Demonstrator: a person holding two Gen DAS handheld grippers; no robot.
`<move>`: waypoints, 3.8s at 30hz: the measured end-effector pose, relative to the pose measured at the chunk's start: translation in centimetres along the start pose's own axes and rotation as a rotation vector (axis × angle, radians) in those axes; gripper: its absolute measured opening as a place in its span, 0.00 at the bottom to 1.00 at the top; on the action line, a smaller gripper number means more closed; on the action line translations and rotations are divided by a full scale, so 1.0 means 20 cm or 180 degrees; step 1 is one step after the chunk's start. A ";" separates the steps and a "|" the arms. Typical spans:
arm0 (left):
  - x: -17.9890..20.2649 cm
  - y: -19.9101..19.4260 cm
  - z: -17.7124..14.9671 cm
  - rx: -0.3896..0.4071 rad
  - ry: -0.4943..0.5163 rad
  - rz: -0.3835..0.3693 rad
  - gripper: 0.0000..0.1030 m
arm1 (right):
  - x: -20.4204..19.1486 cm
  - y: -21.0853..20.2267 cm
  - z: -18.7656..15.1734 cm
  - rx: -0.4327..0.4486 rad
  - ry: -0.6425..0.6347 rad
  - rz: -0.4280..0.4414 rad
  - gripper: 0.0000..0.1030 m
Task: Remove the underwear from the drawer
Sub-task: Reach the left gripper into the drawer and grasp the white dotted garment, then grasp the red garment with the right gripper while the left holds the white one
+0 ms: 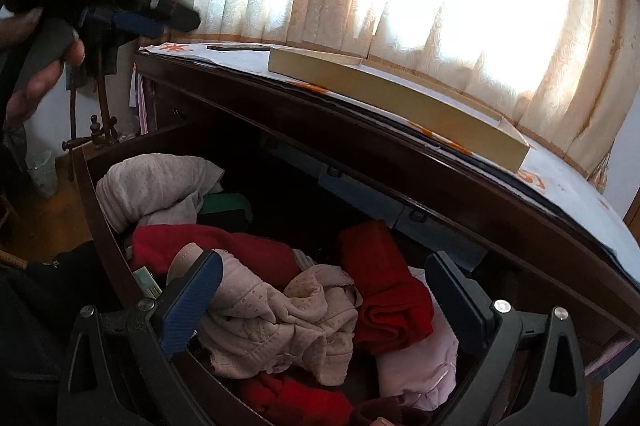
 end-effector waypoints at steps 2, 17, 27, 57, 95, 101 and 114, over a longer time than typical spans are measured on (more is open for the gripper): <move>0.01 0.04 -0.04 -0.0096 0.0055 -0.0011 1.00 | 0.01 0.01 0.00 -0.0044 0.0041 0.0008 0.99; -0.01 0.27 -0.32 -0.0872 0.0433 0.0032 0.96 | 0.02 0.00 -0.01 -0.0100 0.0126 0.0028 0.99; 0.00 0.36 -0.45 -0.1220 0.0449 -0.0098 0.77 | 0.04 0.02 0.01 -0.0177 0.0180 0.0049 0.99; -0.06 0.26 -0.32 -0.0760 0.0305 -0.0137 0.32 | 0.23 0.34 0.04 -0.1188 0.0086 -0.0206 0.71; 0.05 0.26 -0.29 -0.0517 0.0162 -0.0414 0.32 | -0.01 0.76 -0.06 -0.1965 -0.0591 0.0101 0.39; 0.05 0.26 -0.29 -0.0491 0.0139 -0.0409 0.32 | 0.00 0.68 0.00 -0.1729 -0.0622 0.0130 0.38; 0.06 0.24 -0.28 -0.0422 0.0148 -0.0437 0.32 | -0.02 0.37 0.12 -0.1138 -0.0708 0.0215 0.37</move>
Point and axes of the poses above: each gripper's, at about its wrist camera, not at the fingertips, and y roughly the way its jaws point, x to its right, z to its top, the point moved 1 cm from there along y, roughly the way its jaws point, and after that the axes turned 15 degrees about x, right-handed, at the moved point
